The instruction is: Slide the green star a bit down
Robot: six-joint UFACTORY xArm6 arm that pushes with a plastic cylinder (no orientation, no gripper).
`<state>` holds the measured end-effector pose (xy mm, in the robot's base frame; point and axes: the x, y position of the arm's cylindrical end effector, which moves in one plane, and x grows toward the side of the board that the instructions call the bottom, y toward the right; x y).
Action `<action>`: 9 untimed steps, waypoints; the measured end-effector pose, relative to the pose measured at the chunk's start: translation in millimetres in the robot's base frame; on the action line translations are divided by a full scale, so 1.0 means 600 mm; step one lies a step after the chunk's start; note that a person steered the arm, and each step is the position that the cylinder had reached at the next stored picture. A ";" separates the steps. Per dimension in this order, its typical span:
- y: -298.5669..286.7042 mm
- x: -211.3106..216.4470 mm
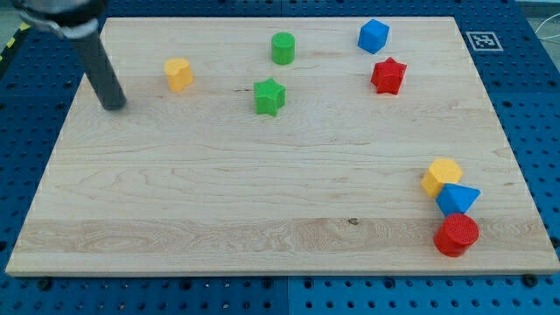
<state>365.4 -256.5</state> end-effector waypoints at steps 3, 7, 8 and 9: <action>0.273 -0.086; 0.527 0.056; 0.483 0.004; 0.415 -0.032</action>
<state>346.0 -7.6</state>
